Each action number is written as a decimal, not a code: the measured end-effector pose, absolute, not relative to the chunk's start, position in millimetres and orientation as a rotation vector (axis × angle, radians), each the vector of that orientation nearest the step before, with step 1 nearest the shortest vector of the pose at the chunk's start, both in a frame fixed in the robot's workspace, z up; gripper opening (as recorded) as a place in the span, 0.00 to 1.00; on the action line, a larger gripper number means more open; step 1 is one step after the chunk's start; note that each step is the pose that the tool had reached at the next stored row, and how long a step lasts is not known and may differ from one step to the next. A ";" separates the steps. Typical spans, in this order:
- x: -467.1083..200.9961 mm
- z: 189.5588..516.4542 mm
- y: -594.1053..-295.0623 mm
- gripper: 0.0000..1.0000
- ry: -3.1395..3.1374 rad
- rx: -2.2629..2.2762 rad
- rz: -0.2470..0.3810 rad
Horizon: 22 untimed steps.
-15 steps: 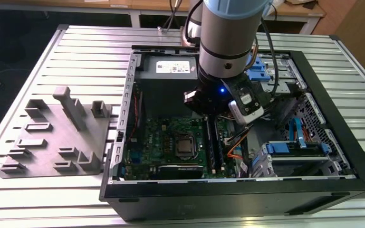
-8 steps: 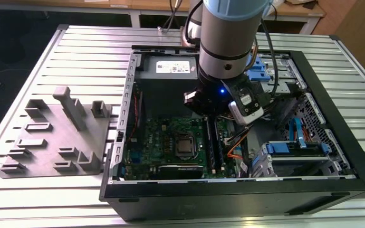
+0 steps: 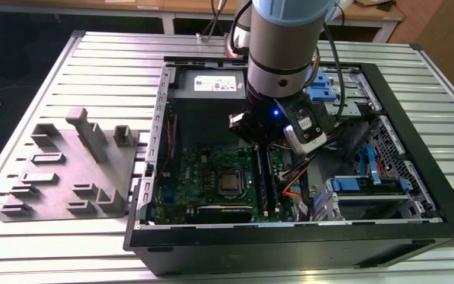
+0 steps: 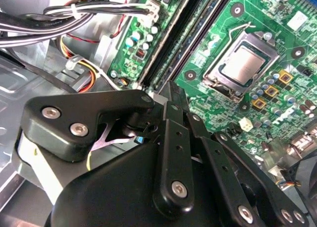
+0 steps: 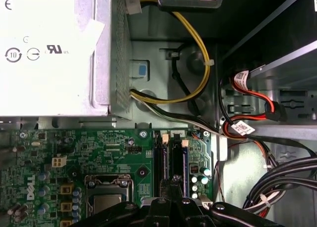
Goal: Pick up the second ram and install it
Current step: 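Press down the second ram until it locks into place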
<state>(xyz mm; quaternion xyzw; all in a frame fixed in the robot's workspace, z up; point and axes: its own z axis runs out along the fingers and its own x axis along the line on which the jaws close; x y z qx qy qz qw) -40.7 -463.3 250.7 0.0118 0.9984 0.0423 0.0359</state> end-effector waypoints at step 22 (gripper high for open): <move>-40.6 240.7 -453.0 0.07 3.067 0.036 0.130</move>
